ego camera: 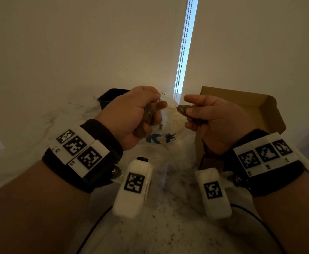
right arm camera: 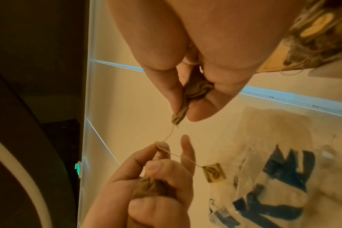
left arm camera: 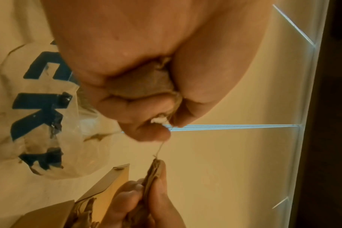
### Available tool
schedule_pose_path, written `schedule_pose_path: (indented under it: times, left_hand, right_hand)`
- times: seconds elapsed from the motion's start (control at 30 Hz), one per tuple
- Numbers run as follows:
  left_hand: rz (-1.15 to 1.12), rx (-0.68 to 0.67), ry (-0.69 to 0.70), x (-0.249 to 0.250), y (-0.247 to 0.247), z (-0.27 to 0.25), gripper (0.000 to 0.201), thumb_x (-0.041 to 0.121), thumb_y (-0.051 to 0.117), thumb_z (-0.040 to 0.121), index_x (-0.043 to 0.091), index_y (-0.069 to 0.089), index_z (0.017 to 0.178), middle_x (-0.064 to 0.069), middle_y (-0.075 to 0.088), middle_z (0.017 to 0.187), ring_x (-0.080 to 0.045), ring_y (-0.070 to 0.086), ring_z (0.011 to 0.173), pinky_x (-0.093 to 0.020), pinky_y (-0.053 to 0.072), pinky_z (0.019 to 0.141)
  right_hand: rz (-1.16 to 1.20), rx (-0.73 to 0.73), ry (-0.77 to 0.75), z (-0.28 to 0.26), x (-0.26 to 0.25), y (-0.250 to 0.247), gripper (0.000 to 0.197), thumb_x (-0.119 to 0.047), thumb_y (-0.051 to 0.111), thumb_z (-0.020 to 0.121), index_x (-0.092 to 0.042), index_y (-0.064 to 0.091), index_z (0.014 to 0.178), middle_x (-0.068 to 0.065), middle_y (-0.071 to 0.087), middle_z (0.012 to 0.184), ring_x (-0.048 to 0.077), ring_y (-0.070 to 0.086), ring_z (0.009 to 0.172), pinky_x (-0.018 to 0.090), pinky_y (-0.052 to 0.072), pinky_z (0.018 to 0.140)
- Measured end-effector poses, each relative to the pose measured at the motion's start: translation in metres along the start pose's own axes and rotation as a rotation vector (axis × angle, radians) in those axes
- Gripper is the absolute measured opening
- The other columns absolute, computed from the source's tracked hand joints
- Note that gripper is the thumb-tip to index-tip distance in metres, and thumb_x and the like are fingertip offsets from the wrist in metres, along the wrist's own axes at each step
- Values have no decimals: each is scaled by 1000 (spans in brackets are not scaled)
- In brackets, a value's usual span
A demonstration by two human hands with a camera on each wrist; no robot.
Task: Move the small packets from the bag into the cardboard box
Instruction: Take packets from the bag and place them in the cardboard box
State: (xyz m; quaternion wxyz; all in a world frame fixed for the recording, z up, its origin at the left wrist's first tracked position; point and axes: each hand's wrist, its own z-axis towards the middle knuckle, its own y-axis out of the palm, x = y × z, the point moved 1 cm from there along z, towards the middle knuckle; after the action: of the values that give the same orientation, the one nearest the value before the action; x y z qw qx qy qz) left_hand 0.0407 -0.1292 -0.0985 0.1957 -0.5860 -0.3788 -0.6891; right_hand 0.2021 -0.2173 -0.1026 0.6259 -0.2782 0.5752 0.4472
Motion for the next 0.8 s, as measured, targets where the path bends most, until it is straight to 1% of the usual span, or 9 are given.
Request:
schedule_pose_path:
  times: [0.07,0.17,0.27,0.37,0.47,0.57,0.63,0.73,0.8]
  left_hand:
    - [64,-55,-70,-1,-2,-1,13,22,49,102,21,55,91,-7,73,94,-11,55,51,-13,32,33]
    - [130,-136,-119,-2,-2,-2,15,23,47,103,21,55,90,-1,67,76,-10,52,49,-15,32,33]
    - [252,-157,-67,-2,-2,-2,17,23,51,102,19,58,87,2,55,68,-10,49,51,-16,33,36]
    - [402,-131,-29,-3,-4,-2,10,22,58,99,18,67,96,4,55,63,-10,50,51,-18,33,37]
    - [522,-70,37,-5,-6,-1,13,22,61,98,21,69,89,5,56,62,-11,52,53,-19,33,37]
    - [452,17,176,-2,-3,0,11,23,61,98,19,70,93,5,63,72,-11,54,54,-20,33,37]
    - [371,82,250,1,-3,1,10,21,61,98,18,70,97,3,64,80,-9,53,55,-20,34,37]
    - [333,158,328,3,-8,5,7,21,62,97,19,70,97,3,61,80,-9,53,56,-20,37,39]
    - [388,163,350,2,-11,6,8,21,63,97,20,70,96,3,60,74,-8,52,56,-19,37,39]
  right_hand:
    - [42,20,-8,1,-1,0,26,10,55,87,-11,67,99,4,68,74,10,64,61,23,55,59]
    - [119,87,-21,3,-3,-1,21,7,57,88,-10,67,96,0,72,71,8,64,59,23,55,59]
    - [180,155,-43,4,-5,-3,17,4,58,89,-10,65,94,0,72,71,9,64,60,25,55,60]
    - [237,202,-56,6,-6,-6,15,1,58,91,-10,66,96,3,73,73,11,65,62,25,55,62]
    - [282,168,-46,6,-7,-6,15,1,56,92,-8,64,99,6,72,77,12,65,61,25,55,61]
    - [252,71,14,2,-5,-2,18,3,54,91,-6,62,104,11,65,90,13,64,62,26,55,61]
    - [188,-39,89,-2,-2,2,24,5,54,87,-4,63,108,12,63,93,13,64,60,27,55,59]
    - [63,-256,225,-10,2,5,39,3,59,77,4,62,116,14,62,87,16,61,57,27,50,50]
    - [32,-415,256,-16,2,8,38,1,61,75,4,65,113,14,61,81,17,55,56,27,47,47]
